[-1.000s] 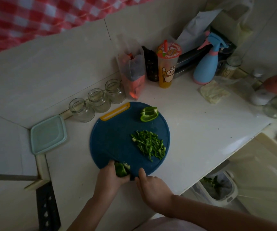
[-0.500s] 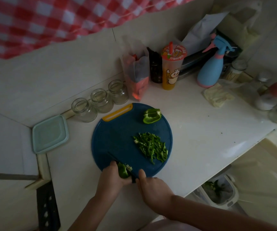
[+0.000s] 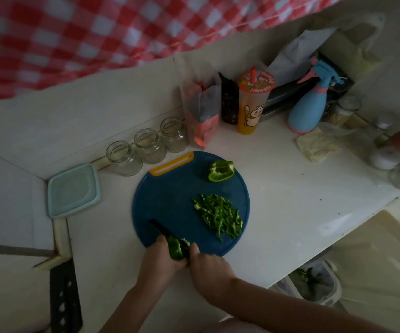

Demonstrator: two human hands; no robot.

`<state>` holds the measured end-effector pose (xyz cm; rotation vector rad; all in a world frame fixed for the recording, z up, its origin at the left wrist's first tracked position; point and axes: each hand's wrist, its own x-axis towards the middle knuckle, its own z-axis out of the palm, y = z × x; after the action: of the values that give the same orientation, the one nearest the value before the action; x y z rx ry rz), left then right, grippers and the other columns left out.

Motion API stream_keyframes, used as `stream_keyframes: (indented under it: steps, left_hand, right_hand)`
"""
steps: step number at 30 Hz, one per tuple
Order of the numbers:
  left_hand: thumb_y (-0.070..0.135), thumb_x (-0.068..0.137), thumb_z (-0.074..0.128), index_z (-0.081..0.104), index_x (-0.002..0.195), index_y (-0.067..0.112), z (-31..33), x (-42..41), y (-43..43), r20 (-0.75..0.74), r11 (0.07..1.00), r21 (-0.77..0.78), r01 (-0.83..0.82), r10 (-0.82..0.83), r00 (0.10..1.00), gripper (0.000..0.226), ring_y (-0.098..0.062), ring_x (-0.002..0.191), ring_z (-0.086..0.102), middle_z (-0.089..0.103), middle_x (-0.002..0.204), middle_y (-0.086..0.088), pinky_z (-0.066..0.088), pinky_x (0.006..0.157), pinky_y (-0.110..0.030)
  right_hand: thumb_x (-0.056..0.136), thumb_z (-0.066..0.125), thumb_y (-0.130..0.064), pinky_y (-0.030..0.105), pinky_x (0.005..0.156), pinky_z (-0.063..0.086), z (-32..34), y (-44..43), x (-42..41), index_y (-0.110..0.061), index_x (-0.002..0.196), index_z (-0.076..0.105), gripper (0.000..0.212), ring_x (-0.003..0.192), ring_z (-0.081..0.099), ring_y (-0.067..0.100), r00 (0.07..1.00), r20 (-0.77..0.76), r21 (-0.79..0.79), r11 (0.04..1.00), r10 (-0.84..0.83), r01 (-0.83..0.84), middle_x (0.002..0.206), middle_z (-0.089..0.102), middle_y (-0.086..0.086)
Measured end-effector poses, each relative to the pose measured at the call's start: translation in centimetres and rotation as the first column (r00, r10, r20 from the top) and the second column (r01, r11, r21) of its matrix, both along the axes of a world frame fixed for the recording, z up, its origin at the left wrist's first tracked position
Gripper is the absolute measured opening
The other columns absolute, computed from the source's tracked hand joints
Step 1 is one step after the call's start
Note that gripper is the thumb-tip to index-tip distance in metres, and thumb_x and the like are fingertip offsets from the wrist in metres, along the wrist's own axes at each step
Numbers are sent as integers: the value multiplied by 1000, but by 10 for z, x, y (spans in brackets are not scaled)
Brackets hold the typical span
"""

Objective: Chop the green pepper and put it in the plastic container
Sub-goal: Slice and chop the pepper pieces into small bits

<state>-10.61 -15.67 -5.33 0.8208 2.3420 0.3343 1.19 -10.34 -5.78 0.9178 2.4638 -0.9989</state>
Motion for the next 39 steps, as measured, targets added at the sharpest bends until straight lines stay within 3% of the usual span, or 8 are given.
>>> stream_keyframes:
  steps: [5,8,14,17,25,28,33,39]
  left_hand:
    - [28,61,85,54,98,14,-5,-2,-9,75,988,145,-43,32,997,51,-13,78,63,65,84,3,41,59,-15]
    - [23,64,84,54,103,16,-8,-2,-13,76,980,193,-48,34,997,50,-10,78,61,65,87,3,39,59,-7]
    - [23,64,84,49,100,14,-8,1,-9,67,980,195,-31,18,998,51,-19,85,64,64,87,0,40,60,-15]
    - [20,63,84,49,112,5,-6,1,-7,56,980,193,-37,26,998,62,-24,93,64,65,95,-6,40,68,-18]
    - [21,63,84,49,114,2,-5,4,-8,48,980,192,-47,38,998,66,-25,97,64,67,99,-8,38,67,-16]
    - [23,62,85,49,114,2,-6,4,-8,47,980,197,-38,29,998,67,-24,95,65,68,97,-8,40,66,-16]
    - [22,62,84,50,117,3,-8,2,-7,57,980,195,-43,33,998,67,-21,89,65,67,91,-3,42,66,-18]
    - [19,63,81,53,110,5,-8,3,-2,34,978,202,-52,46,998,57,-23,85,64,61,83,0,40,63,-22]
  right_hand:
    - [102,29,-27,34,65,37,-10,10,17,-13,104,33,14,89,61,37,959,-102,-126,960,-264,250,98,63,20]
    - [103,31,-29,37,65,37,-9,18,32,-8,114,37,24,84,59,37,930,-167,-139,942,-327,306,92,64,21]
    - [103,27,-34,34,62,30,-1,7,39,-7,119,34,32,85,57,39,978,-188,-6,996,-85,86,96,63,19]
    - [103,24,-35,34,63,29,2,3,37,-7,120,34,34,86,56,39,984,-176,26,999,-17,22,98,62,19]
    - [103,25,-27,38,59,35,-3,1,36,-7,120,34,28,71,53,37,989,-134,144,988,68,-48,91,62,18]
    - [102,26,-24,36,50,29,-2,2,36,-8,117,34,23,63,42,31,989,-120,163,984,90,-70,89,62,17]
    - [100,28,-20,31,43,18,-3,1,35,-8,117,34,21,61,42,32,990,-93,180,980,107,-89,86,61,16]
    - [99,32,-17,37,55,34,-7,2,32,-10,120,31,23,64,43,28,996,-77,109,993,50,-41,85,60,16]
